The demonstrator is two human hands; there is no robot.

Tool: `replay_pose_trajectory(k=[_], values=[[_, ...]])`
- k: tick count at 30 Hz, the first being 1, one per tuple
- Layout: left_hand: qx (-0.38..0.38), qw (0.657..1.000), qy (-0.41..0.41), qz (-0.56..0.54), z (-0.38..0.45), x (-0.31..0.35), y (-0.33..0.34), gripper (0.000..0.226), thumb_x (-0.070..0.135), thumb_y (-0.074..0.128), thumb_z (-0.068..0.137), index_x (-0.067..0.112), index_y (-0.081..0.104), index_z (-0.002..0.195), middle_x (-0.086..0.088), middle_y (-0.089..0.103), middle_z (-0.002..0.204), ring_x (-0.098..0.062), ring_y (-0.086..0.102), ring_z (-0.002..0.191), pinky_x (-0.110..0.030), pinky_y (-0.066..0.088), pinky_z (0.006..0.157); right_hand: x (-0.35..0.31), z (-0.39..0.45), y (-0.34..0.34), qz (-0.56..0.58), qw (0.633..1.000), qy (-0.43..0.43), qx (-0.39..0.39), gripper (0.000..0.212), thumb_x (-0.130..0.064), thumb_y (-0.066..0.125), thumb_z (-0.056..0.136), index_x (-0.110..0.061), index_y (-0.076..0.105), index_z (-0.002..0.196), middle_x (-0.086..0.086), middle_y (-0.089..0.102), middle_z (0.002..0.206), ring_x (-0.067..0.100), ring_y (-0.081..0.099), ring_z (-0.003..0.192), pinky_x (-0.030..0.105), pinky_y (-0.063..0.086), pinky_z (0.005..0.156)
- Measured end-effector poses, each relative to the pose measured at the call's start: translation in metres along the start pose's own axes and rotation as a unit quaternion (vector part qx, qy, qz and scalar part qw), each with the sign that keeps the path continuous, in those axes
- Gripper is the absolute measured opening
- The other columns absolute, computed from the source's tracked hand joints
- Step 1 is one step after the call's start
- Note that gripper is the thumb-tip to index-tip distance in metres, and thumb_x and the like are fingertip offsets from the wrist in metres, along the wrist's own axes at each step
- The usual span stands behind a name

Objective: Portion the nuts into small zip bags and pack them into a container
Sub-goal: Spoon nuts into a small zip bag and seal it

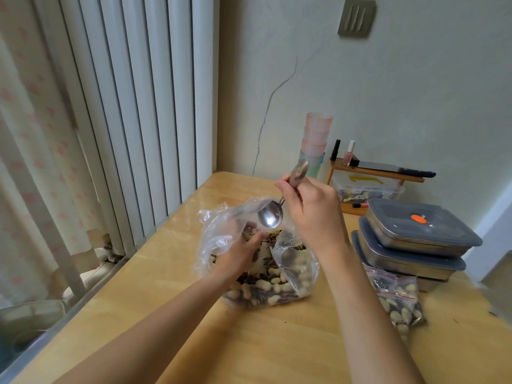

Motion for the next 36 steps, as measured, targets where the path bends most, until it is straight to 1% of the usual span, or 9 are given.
replay_pose_trajectory(k=[3, 7, 14, 18, 22, 27, 30, 32, 36], values=[[0.024, 0.999, -0.008, 0.041, -0.002, 0.004, -0.009, 0.042, 0.065, 0.043, 0.098, 0.034, 0.055, 0.124, -0.005, 0.069, 0.116, -0.027, 0.065, 0.107, -0.042, 0.048, 0.099, 0.01, -0.003, 0.008, -0.004, 0.997, 0.059, -0.045, 0.024, -0.026, 0.061, 0.104, -0.007, 0.073, 0.096, 0.001, 0.067, 0.076, 0.013, 0.057, 0.065, 0.023, 0.038, 0.062], [0.045, 0.993, -0.011, 0.112, -0.001, 0.01, -0.014, 0.04, 0.062, 0.04, 0.101, 0.031, 0.056, 0.12, -0.002, 0.071, 0.107, -0.026, 0.066, 0.102, -0.043, 0.048, 0.098, 0.027, -0.013, 0.025, 0.01, 0.978, 0.143, -0.15, 0.027, -0.032, 0.059, 0.104, -0.011, 0.074, 0.095, -0.003, 0.065, 0.075, 0.017, 0.065, 0.07, 0.036, 0.057, 0.072], [0.03, 0.99, 0.015, 0.138, -0.006, 0.011, -0.011, 0.051, 0.05, 0.067, 0.09, 0.029, 0.043, 0.129, 0.015, 0.062, 0.097, -0.012, 0.064, 0.091, -0.041, 0.056, 0.086, 0.031, -0.013, 0.019, -0.029, 0.963, 0.162, -0.215, 0.03, -0.04, 0.059, 0.103, -0.016, 0.075, 0.094, 0.002, 0.071, 0.086, 0.021, 0.065, 0.079, 0.042, 0.056, 0.079], [0.005, 0.984, -0.044, 0.171, -0.007, 0.002, -0.008, 0.048, 0.063, 0.051, 0.095, 0.03, 0.045, 0.13, 0.0, 0.065, 0.119, -0.029, 0.063, 0.111, -0.043, 0.05, 0.098, 0.027, -0.015, 0.021, -0.052, 0.95, 0.169, -0.258, 0.041, -0.046, 0.054, 0.104, -0.013, 0.07, 0.085, 0.004, 0.068, 0.079, 0.023, 0.065, 0.076, 0.044, 0.056, 0.077], [-0.007, 0.982, -0.067, 0.176, -0.006, 0.0, -0.013, 0.02, 0.065, 0.03, 0.1, 0.05, 0.041, 0.106, -0.005, 0.066, 0.118, -0.031, 0.061, 0.113, -0.048, 0.041, 0.107, 0.022, -0.017, 0.025, -0.055, 0.943, 0.177, -0.275, 0.036, -0.04, 0.05, 0.107, -0.017, 0.068, 0.085, 0.004, 0.064, 0.077, 0.025, 0.064, 0.076, 0.041, 0.055, 0.075], [-0.012, 0.973, -0.067, 0.22, -0.01, 0.006, -0.019, 0.027, 0.05, 0.026, 0.106, 0.036, 0.048, 0.109, -0.006, 0.064, 0.115, -0.029, 0.06, 0.108, -0.044, 0.038, 0.106, 0.033, -0.021, 0.026, -0.069, 0.942, 0.214, -0.249, 0.038, -0.035, 0.046, 0.108, -0.011, 0.062, 0.084, 0.009, 0.064, 0.073, 0.024, 0.068, 0.063, 0.043, 0.06, 0.065], [-0.002, 0.966, -0.083, 0.244, -0.015, 0.008, -0.022, 0.036, 0.042, 0.028, 0.107, 0.021, 0.043, 0.133, -0.006, 0.059, 0.105, -0.026, 0.054, 0.097, -0.039, 0.035, 0.093, 0.039, -0.022, 0.023, -0.076, 0.944, 0.232, -0.222, 0.039, -0.034, 0.044, 0.109, -0.012, 0.06, 0.082, 0.008, 0.064, 0.067, 0.018, 0.068, 0.051, 0.037, 0.06, 0.058], [-0.006, 0.96, -0.09, 0.264, -0.014, 0.007, -0.02, 0.043, 0.04, 0.029, 0.108, 0.018, 0.037, 0.143, -0.01, 0.062, 0.112, -0.028, 0.057, 0.104, -0.037, 0.034, 0.088, 0.04, -0.023, 0.025, -0.079, 0.945, 0.238, -0.212, 0.039, -0.034, 0.043, 0.11, -0.011, 0.059, 0.082, 0.008, 0.064, 0.067, 0.016, 0.068, 0.048, 0.033, 0.058, 0.053], [-0.024, 0.958, -0.104, 0.266, -0.013, 0.004, -0.017, 0.055, 0.04, 0.031, 0.108, 0.021, 0.013, 0.157, -0.009, 0.06, 0.111, -0.027, 0.057, 0.102, -0.043, 0.038, 0.107, 0.031, -0.022, 0.03, -0.07, 0.954, 0.22, -0.191, 0.037, -0.032, 0.044, 0.11, -0.012, 0.055, 0.081, 0.011, 0.063, 0.07, 0.025, 0.068, 0.057, 0.043, 0.06, 0.059]])
Point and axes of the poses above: each hand's wrist, its own z-axis towards the middle knuckle, its own y-axis out of the palm, x = y × z, the point moved 6 cm from there along z, towards the middle knuckle
